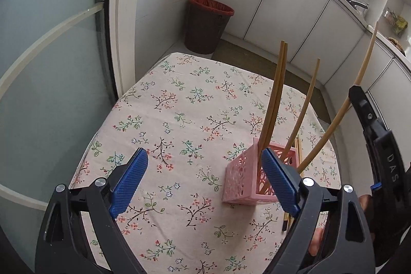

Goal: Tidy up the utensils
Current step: 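Drop the chopstick into the pink basket by opening the left tool, then lower the left tool onto the remaining chopsticks and close on one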

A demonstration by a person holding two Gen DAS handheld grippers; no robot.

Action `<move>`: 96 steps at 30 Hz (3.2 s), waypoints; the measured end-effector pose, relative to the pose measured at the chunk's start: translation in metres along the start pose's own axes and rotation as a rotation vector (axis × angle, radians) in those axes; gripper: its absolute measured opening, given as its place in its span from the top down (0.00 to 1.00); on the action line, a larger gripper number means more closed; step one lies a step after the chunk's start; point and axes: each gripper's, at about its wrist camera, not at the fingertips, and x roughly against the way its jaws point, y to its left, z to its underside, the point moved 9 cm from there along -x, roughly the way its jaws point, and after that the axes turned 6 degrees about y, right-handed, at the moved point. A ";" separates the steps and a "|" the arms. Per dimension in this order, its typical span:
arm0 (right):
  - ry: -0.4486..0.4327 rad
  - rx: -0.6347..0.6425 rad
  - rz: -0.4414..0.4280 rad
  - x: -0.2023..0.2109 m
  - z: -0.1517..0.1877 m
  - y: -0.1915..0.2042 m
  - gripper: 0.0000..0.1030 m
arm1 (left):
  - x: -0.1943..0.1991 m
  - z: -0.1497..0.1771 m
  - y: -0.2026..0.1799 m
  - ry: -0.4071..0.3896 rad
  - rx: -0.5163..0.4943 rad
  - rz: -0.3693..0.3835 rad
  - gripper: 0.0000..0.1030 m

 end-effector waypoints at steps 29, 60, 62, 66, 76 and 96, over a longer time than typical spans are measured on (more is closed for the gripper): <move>0.480 -0.261 0.219 0.064 0.022 -0.156 0.64 | -0.004 0.063 -0.130 0.057 -0.277 0.153 0.20; 0.548 -0.547 0.230 0.070 0.051 -0.242 0.64 | -0.176 0.093 -0.211 0.358 -0.386 0.036 0.86; 0.553 -0.549 0.229 0.069 0.052 -0.242 0.64 | -0.179 0.089 -0.213 0.355 -0.404 0.027 0.86; 0.553 -0.552 0.229 0.068 0.054 -0.243 0.64 | -0.185 0.081 -0.211 0.392 -0.356 0.055 0.90; 0.556 -0.539 0.226 0.065 0.054 -0.239 0.64 | -0.188 0.082 -0.213 0.364 -0.461 -0.003 0.98; 0.585 -0.554 0.237 0.062 0.064 -0.245 0.64 | -0.211 0.068 -0.227 0.387 -0.463 -0.038 0.94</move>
